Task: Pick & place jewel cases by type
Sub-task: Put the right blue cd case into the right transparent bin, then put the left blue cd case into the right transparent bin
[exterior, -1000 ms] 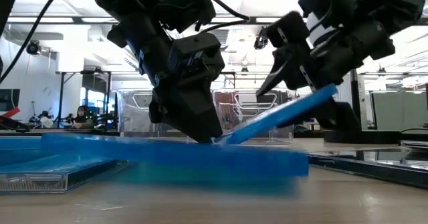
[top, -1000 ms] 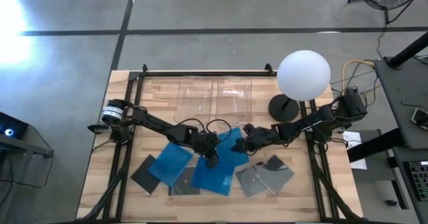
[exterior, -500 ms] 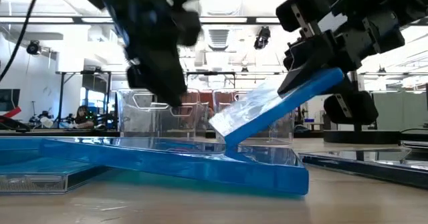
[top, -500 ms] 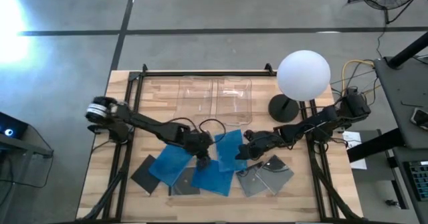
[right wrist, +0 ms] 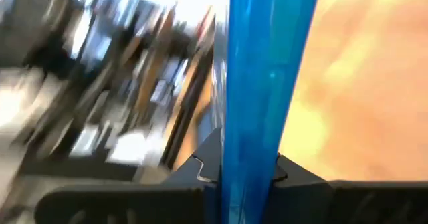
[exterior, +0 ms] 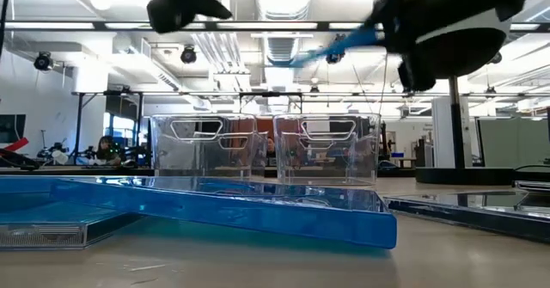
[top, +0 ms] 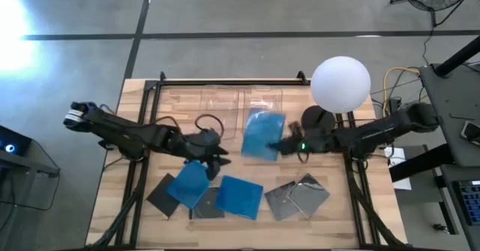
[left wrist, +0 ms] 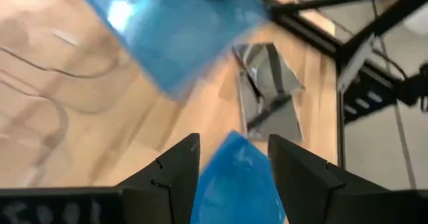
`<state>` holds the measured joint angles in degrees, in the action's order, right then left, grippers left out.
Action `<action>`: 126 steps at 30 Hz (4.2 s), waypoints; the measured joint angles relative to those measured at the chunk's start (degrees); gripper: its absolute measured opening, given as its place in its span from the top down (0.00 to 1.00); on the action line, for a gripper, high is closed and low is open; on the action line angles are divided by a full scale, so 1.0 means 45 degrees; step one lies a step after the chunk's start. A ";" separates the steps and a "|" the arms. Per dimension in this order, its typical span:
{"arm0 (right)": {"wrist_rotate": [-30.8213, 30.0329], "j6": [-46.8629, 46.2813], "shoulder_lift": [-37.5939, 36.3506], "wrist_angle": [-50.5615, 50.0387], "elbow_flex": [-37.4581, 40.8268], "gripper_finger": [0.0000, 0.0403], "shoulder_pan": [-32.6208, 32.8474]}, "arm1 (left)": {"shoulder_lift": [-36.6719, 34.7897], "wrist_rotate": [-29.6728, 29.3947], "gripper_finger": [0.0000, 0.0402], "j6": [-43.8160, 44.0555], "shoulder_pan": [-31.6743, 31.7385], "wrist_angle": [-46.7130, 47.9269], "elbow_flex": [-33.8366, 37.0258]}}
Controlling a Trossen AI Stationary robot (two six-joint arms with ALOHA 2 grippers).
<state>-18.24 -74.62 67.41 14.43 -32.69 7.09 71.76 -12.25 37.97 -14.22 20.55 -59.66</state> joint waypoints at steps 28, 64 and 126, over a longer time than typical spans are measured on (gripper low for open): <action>0.4623 0.2815 0.4734 -0.5922 -0.4785 0.58 -0.4885 | -0.0723 -0.1216 0.60 0.1962 -0.0476 0.0239 0.0005; 0.4663 0.3011 0.3378 -1.3488 -0.7362 0.40 -0.0510 | -0.0757 0.2253 0.60 0.8956 -0.2001 0.7419 0.3974; 0.5414 -0.1439 1.1304 -0.2016 -0.9131 0.43 0.0160 | -0.0718 0.1666 0.60 0.8524 -0.2103 -0.5657 0.8534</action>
<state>6.12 -81.09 118.28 5.35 -73.77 7.81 68.53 -4.75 76.32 -23.68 -4.90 -21.26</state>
